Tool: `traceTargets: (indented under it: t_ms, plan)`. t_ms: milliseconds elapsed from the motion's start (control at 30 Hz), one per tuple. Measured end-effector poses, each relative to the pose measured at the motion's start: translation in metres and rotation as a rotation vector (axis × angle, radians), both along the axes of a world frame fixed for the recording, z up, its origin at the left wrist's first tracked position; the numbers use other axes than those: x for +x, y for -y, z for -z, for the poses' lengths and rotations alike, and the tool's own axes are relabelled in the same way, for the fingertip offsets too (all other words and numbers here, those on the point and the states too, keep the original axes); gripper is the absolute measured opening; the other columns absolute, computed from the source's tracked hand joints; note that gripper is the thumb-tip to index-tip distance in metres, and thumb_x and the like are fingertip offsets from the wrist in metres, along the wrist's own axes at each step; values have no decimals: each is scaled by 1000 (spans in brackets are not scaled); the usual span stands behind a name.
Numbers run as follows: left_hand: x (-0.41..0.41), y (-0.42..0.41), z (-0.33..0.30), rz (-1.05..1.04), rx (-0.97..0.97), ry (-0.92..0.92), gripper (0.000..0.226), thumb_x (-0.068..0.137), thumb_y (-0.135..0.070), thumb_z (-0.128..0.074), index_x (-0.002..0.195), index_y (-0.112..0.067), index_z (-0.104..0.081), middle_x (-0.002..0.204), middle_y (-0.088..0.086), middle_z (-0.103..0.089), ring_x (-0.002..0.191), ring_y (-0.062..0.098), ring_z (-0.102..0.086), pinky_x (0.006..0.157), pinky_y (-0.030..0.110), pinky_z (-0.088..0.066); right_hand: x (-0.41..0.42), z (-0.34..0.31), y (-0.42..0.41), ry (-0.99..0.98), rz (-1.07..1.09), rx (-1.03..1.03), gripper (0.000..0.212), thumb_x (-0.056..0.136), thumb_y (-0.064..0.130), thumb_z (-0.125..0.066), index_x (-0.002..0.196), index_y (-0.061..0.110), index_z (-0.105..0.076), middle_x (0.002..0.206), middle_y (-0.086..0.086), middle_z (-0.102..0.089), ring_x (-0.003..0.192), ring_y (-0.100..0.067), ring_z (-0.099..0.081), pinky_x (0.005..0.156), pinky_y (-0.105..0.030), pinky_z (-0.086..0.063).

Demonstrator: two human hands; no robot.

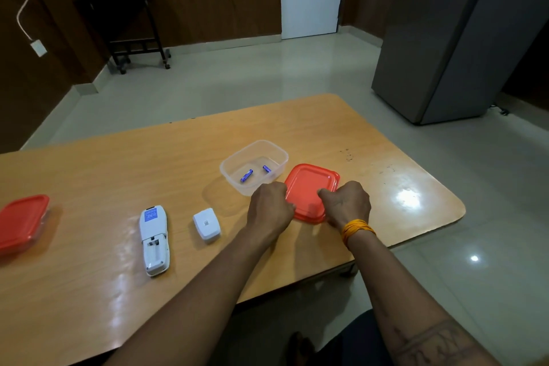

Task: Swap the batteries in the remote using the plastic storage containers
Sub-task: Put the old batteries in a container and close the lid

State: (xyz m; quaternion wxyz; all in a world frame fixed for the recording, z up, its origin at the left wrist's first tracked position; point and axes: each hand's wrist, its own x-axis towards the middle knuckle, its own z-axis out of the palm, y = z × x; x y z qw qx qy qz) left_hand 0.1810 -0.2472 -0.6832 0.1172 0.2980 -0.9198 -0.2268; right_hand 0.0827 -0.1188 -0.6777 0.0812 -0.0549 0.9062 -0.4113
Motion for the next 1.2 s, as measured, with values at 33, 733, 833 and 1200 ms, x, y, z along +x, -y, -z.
traceTargets:
  t_ms: [33, 733, 833, 1200]
  plan:
    - [0, -1, -1, -2, 2, -2, 24, 82, -29, -80, 90, -8, -72, 85, 10, -73, 84, 30, -67, 66, 35, -47, 1, -1, -1, 14, 3, -16, 42, 81, 39, -71, 64, 0, -66, 60, -13, -67, 61, -34, -67, 61, -36, -57]
    - [17, 34, -79, -395, 1021, -546, 63, 104, -56, -52, 93, 3, -73, 83, 19, -79, 61, 27, -71, 55, 32, -60, 39, -40, -11, -258, -268, -365, 12, 99, 19, -68, 107, 23, -76, 72, 3, -73, 55, -10, -70, 55, -32, -62]
    - [25, 57, -97, -401, 1073, -546, 53, 99, -52, -63, 86, -1, -69, 70, 12, -70, 56, 24, -64, 55, 30, -58, 40, -45, 3, -206, -247, -440, 31, 98, 6, -57, 121, 17, -75, 87, -3, -74, 64, -16, -73, 57, -35, -65]
    - [23, 130, -79, -325, 594, -337, 14, 83, -15, -84, 78, -7, -73, 77, 12, -73, 60, 24, -65, 60, 32, -59, 22, -37, 80, 12, -137, -677, 26, 90, 7, -75, 111, 13, -60, 101, -24, -68, 57, -20, -73, 60, -45, -66]
